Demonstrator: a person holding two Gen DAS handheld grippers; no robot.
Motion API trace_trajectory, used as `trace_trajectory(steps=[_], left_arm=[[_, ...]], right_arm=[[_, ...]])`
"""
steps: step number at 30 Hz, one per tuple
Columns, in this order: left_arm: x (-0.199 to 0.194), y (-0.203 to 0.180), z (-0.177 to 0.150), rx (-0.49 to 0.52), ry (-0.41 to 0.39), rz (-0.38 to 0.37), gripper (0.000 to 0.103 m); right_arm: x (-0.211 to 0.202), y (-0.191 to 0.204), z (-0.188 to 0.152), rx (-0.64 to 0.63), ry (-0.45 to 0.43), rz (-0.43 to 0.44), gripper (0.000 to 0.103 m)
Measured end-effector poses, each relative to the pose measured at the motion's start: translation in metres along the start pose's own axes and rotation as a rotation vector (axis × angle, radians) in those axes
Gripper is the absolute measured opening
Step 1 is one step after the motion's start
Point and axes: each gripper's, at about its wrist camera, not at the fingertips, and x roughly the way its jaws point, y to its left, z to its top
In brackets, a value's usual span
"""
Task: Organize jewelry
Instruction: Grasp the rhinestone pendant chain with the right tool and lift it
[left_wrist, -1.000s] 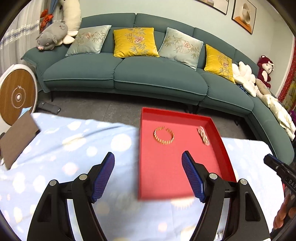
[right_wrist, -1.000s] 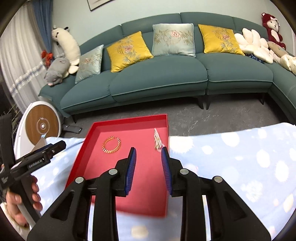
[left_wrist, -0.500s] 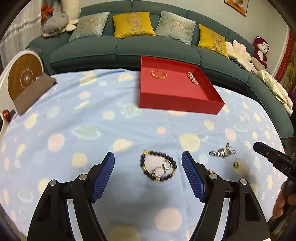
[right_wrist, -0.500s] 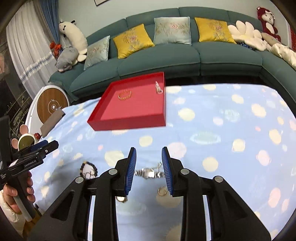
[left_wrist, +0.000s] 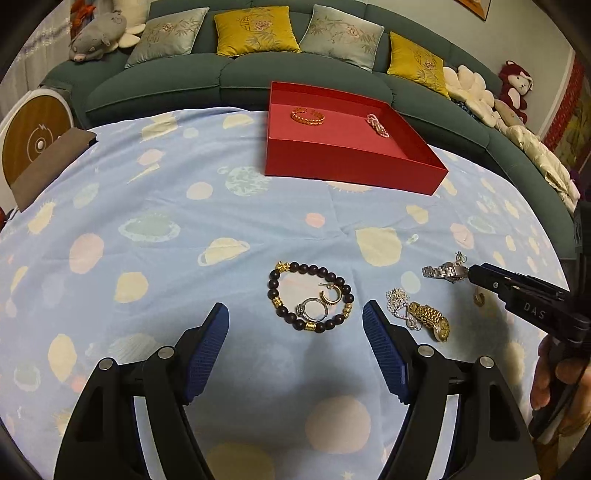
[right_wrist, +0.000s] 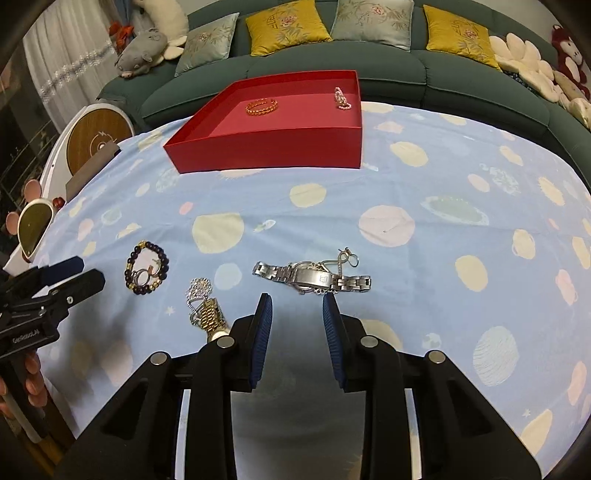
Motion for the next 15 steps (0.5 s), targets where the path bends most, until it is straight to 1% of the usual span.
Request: trace_trajectory(steps=[3, 7, 13, 14, 15], left_arm=[[0.003, -0.001, 0.003, 0.010, -0.003, 0.009, 0.072], [0.010, -0.001, 0.003, 0.002, 0.011, 0.017, 0.072], [0.012, -0.003, 0.002, 0.014, 0.016, 0.010, 0.072], [0.012, -0.004, 0.002, 0.016, 0.017, 0.006, 0.072], [0.012, -0.005, 0.002, 0.017, 0.018, 0.004, 0.072]], right_arm=[[0.008, -0.013, 0.010, 0.048, 0.002, -0.014, 0.028], [0.016, -0.020, 0.017, 0.079, 0.008, -0.022, 0.028], [0.031, -0.018, 0.023, 0.072, 0.030, -0.039, 0.028], [0.032, -0.017, 0.023, 0.069, 0.027, -0.038, 0.027], [0.034, -0.016, 0.024, 0.064, 0.034, -0.041, 0.025]])
